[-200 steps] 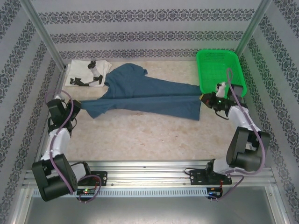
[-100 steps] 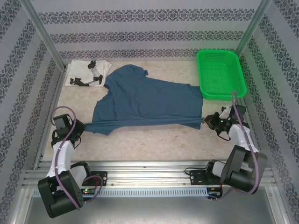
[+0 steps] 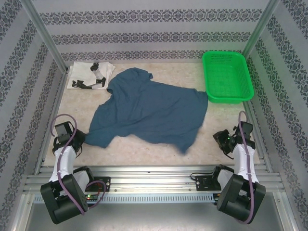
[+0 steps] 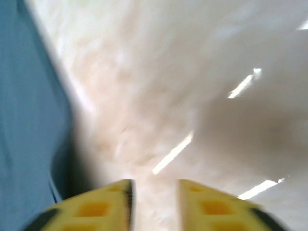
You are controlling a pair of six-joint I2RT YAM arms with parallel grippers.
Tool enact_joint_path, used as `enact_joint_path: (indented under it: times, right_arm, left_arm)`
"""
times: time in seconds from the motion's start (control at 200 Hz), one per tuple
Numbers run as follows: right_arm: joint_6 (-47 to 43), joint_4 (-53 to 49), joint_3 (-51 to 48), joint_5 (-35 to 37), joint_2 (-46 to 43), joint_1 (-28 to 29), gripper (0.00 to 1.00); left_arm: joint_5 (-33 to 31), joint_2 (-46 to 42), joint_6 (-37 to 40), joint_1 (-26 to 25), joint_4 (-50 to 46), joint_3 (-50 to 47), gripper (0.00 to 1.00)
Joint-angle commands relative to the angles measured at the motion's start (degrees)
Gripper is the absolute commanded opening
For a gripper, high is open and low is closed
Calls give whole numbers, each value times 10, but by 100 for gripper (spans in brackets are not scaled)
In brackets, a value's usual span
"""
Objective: Fold and stack the t-shirts
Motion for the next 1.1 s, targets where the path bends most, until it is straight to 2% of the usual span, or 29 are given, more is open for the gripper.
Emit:
enact_joint_path:
  times: [0.0,0.055,0.155,0.285,0.365,0.4,0.45,0.52,0.644,0.739,0.849,1.024,1.094]
  right_arm:
    - [10,13,9,63,13,-15,54]
    - [15,19,16,64,10,-18,65]
    - [25,58,35,39,-9,-12,70]
    - [24,75,82,-17,12,38,74]
    - [25,70,94,-51,30,107,74]
    - [26,48,98,-29,42,148,75]
    - [26,47,96,9,56,181,77]
    - [15,70,97,32,100,195,77]
    - [2,140,136,54,209,219,70]
    - [3,156,199,92,301,262,64]
    - [8,151,263,144,387,295,58]
    - [9,116,347,234,494,310,50]
    - [2,99,398,256,536,317,31]
  left_arm:
    - [-95,-6,-3,14,-11,18,15]
    - [-109,-18,-4,13,-23,28,41]
    - [-79,-34,-16,12,6,47,52]
    - [-59,-11,-32,6,7,73,54]
    - [-47,-9,-34,6,29,63,54]
    - [-45,-7,-35,6,31,61,54]
    - [-41,-2,-34,5,38,58,61]
    - [-38,8,-29,5,45,61,61]
    - [-31,15,-26,5,62,67,65]
    - [-32,24,-27,4,79,68,81]
    - [-25,56,-20,3,118,78,91]
    - [-13,137,-16,1,151,122,92]
    - [-28,145,-16,-1,153,133,93]
